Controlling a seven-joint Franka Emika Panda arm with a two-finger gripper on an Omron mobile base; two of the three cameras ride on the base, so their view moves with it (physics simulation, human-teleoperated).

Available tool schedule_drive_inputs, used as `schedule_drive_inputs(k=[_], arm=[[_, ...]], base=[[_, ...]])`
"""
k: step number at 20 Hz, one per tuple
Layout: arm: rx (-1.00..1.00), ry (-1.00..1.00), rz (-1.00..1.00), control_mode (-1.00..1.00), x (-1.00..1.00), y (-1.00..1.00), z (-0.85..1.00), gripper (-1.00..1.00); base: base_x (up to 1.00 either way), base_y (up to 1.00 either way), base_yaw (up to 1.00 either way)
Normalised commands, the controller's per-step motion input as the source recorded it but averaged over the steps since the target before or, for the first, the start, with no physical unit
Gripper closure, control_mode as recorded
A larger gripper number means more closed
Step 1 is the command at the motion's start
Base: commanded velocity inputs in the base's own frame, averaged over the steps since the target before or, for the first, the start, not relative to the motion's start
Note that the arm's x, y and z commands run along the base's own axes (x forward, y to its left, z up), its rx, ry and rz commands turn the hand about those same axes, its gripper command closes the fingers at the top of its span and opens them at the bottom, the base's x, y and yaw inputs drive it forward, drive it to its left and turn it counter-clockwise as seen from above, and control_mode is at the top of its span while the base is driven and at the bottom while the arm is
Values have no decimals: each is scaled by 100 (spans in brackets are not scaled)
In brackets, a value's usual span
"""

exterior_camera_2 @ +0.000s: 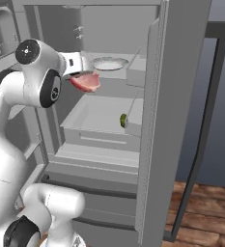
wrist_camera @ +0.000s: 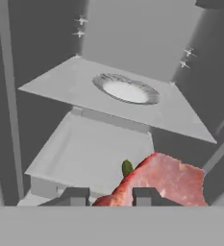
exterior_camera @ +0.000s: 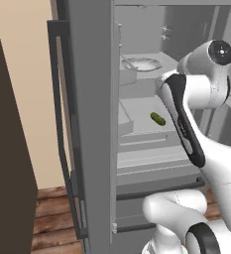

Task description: Transport the steak from the fridge to the microwave and turn on the microwave.

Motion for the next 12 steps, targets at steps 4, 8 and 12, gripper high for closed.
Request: schedule_drive_inputs(k=[4,8,12], arm=[[13,40,-1,-100,-100,0,-27,100],[-4,27,-7,-100,-80,0,-49,100],[-16,19,-5,-100,-67,2,-47,100]], base=[[0,0,0],[0,0,0],[0,0,0]])
